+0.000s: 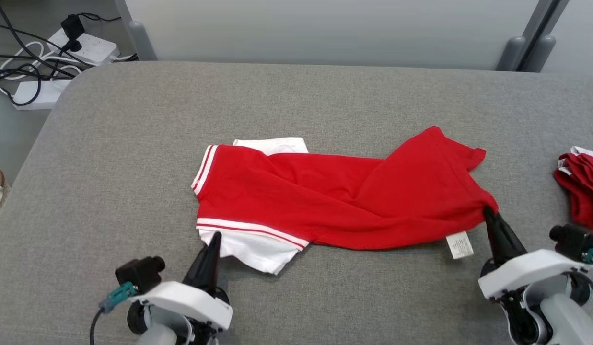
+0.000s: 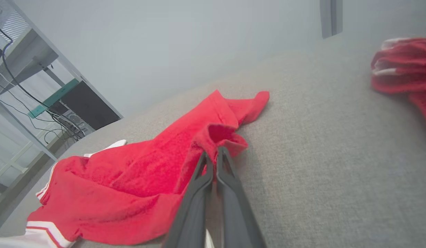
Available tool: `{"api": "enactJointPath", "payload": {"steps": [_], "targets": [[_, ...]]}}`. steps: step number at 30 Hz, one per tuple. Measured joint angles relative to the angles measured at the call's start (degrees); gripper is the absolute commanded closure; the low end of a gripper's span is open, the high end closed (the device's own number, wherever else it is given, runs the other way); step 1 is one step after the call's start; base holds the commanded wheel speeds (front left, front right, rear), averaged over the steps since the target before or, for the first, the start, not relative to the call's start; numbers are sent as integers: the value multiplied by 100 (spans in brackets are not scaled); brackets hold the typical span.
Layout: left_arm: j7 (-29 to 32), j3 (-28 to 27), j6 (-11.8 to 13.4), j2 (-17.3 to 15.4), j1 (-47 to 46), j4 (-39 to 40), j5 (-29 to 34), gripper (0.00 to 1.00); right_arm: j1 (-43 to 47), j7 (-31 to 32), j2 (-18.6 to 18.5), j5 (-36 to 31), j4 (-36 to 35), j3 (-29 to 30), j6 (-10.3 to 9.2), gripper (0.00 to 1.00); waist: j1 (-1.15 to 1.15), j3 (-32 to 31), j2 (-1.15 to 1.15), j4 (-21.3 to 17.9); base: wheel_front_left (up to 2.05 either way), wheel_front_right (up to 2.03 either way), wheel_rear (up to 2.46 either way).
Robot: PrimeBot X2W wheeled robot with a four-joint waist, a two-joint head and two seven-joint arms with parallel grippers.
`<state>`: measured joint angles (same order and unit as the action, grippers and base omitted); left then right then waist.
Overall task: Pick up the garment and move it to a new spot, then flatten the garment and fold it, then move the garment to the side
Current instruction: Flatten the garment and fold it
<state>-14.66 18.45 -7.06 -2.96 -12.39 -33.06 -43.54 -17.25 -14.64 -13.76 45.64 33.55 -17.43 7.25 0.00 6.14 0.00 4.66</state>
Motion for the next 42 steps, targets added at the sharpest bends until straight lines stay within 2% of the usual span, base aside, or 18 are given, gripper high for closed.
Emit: {"api": "enactJointPath", "payload": {"steps": [9, 15, 20, 23, 25, 31, 34, 36, 38, 40, 42], "targets": [[0, -69, 0, -347, -914, 223, -208, 100, -988, 0, -82, -143, -420, -143, 0, 100, 0, -298, 0, -119, 0, 0, 0], [11, -159, 0, -822, -1454, 650, -245, 100, -1481, 0, -155, -133, -591, -304, 0, 100, 0, -583, 0, -180, 0, 0, 0], [339, -279, 9, -1152, -1660, 1129, -267, 100, -1748, 22, -327, 35, -815, -363, 0, 100, 0, -729, 0, -228, 0, 0, 0], [1122, -120, 130, -1326, -1524, 1294, -374, 100, -1715, 480, -476, 215, -894, -581, 0, 100, 0, -752, 0, -275, 0, 0, 0], [1825, 118, 203, -1445, -1207, 1428, -533, 100, -1509, 1059, -615, 368, -1016, -861, 0, 100, 0, -730, 0, -308, 0, 0, 0], [3776, 938, 311, -1738, 257, 1605, -1040, 100, -272, 3408, -1325, 1087, -1738, -2224, -1, 100, 0, -419, 0, -381, 0, 0, 0], [4609, 1340, 277, -1889, 531, 1670, -1222, 100, 24, 4434, -1781, 1530, -2343, -2757, -1, 100, 0, -160, 0, -422, 0, 0, 0], [5059, 1551, 229, -1929, 520, 1763, -1348, 100, -63, 4840, -2005, 1714, -2672, -2791, -1, 100, 0, 43, 0, -452, 0, 0, 0], [5433, 1616, 199, -1944, 380, 1791, -1454, 100, -414, 4976, -2040, 1813, -2760, -2685, -1, 100, 0, 264, 0, -482, 0, 0, 0], [5735, 1471, 199, -1851, -44, 1767, -1825, 100, -1016, 4988, -1875, 1823, -2616, -2370, -1, 100, 0, 499, 0, -507, 0, 0, 0], [5805, 1226, 199, -1703, -902, 1715, -1994, 100, -1857, 4677, -1503, 1736, -2097, -1823, -1, 100, 0, 744, 0, -524, 0, 0, 0]]}}
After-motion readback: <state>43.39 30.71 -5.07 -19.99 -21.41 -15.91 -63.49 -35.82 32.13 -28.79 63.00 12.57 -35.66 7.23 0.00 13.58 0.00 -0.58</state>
